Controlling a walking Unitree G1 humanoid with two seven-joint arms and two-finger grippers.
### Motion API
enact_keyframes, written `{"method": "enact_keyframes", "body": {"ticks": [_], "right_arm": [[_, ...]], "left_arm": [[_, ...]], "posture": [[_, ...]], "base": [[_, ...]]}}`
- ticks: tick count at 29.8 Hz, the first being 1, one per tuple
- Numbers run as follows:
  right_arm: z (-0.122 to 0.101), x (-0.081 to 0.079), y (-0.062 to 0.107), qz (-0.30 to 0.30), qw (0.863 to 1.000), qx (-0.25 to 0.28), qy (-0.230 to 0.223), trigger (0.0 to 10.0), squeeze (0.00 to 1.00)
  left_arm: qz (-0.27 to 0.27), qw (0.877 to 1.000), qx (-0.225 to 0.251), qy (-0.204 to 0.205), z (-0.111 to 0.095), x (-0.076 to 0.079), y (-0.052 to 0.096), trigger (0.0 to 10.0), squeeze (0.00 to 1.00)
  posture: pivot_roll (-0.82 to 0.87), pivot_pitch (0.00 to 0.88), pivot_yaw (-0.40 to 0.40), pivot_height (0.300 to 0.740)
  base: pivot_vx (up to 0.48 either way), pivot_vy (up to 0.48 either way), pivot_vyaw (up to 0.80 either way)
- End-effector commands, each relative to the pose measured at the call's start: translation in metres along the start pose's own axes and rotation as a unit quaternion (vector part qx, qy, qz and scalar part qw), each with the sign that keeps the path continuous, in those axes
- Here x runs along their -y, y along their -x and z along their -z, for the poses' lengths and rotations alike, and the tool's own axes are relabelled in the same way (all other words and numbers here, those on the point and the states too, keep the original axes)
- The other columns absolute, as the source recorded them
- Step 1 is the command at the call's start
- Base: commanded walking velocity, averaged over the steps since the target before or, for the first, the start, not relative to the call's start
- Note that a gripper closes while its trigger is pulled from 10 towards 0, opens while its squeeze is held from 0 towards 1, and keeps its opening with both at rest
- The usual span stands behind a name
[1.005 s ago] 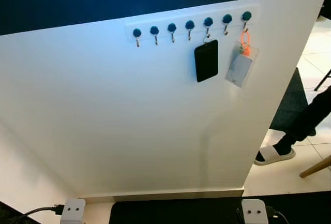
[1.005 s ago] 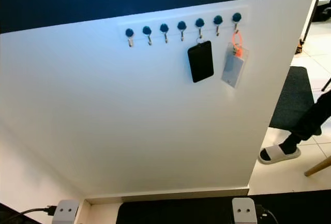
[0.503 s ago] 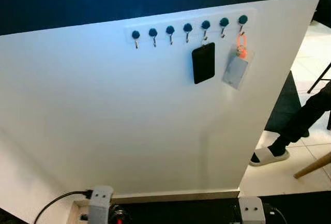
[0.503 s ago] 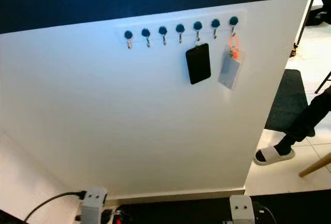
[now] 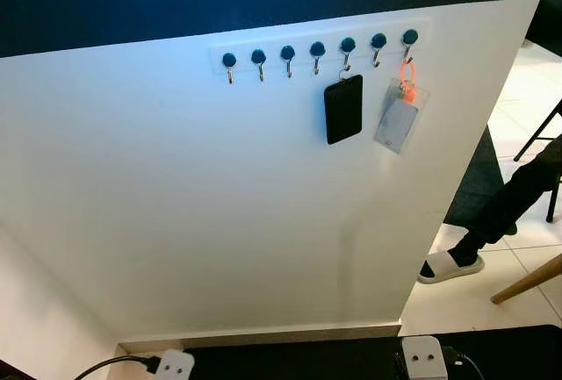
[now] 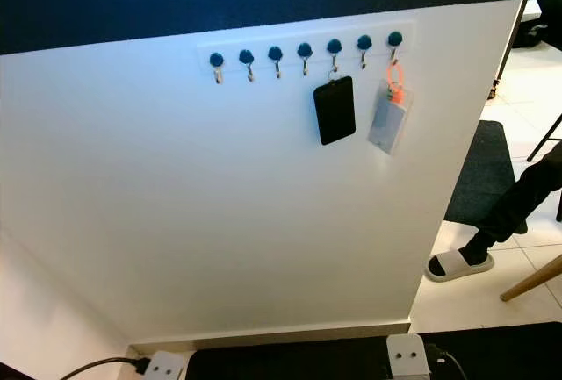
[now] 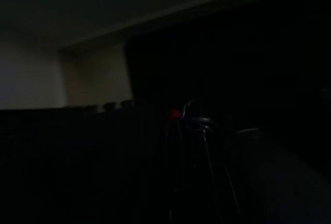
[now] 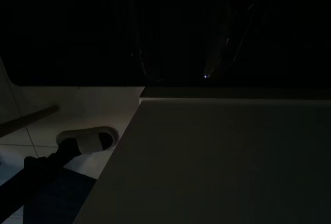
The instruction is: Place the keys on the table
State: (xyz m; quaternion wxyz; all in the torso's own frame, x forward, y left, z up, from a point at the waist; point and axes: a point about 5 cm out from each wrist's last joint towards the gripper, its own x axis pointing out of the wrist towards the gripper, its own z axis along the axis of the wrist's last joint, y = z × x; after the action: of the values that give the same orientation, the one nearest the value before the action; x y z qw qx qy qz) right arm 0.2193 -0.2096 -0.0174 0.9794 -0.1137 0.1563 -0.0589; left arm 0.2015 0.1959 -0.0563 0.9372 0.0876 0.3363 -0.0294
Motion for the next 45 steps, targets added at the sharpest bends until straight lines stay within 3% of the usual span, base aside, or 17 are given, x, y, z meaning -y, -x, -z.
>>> {"method": "enact_keyframes", "body": {"ticks": [1, 3, 11, 17, 24, 45], "right_arm": [[0.007, -0.004, 0.004, -0.007, 1.000, -0.011, 0.001, 10.0, 0.00], [0.007, -0.005, 0.003, -0.008, 1.000, -0.012, -0.001, 10.0, 0.00], [0.011, -0.011, 0.005, -0.018, 1.000, -0.023, -0.002, 10.0, 0.00], [0.020, -0.023, 0.010, -0.069, 0.996, -0.047, -0.012, 10.0, 0.00], [0.021, -0.025, 0.010, -0.084, 0.995, -0.049, -0.002, 10.0, 0.00], [0.026, -0.022, 0.011, -0.083, 0.995, -0.057, 0.006, 10.0, 0.00]], "left_arm": [[-0.020, 1.000, -0.013, 0.011, 0.011, -0.012, 0.005, 10.0, 0.00], [-0.025, 0.999, -0.004, 0.036, 0.007, -0.014, 0.005, 10.0, 0.00], [-0.025, 1.000, 0.003, 0.012, 0.005, -0.012, 0.004, 10.0, 0.00], [-0.053, 0.997, -0.001, 0.056, 0.005, -0.017, 0.003, 10.0, 0.00], [-0.069, 0.994, -0.001, 0.083, 0.004, -0.022, 0.003, 10.0, 0.00], [-0.062, 0.995, 0.002, 0.084, 0.004, -0.016, 0.002, 10.0, 0.00]], "posture": [[-0.01, 0.167, 0.112, 0.740], [-0.01, 0.167, 0.112, 0.740], [0.01, 0.158, 0.105, 0.740], [0.01, 0.152, 0.100, 0.740], [0.02, 0.151, 0.091, 0.740], [0.01, 0.150, 0.088, 0.740]], "base": [[0.000, 0.000, 0.00], [0.000, 0.000, 0.00], [0.000, 0.000, 0.00], [0.000, 0.000, 0.00], [0.000, 0.000, 0.00], [0.000, 0.000, 0.00]]}}
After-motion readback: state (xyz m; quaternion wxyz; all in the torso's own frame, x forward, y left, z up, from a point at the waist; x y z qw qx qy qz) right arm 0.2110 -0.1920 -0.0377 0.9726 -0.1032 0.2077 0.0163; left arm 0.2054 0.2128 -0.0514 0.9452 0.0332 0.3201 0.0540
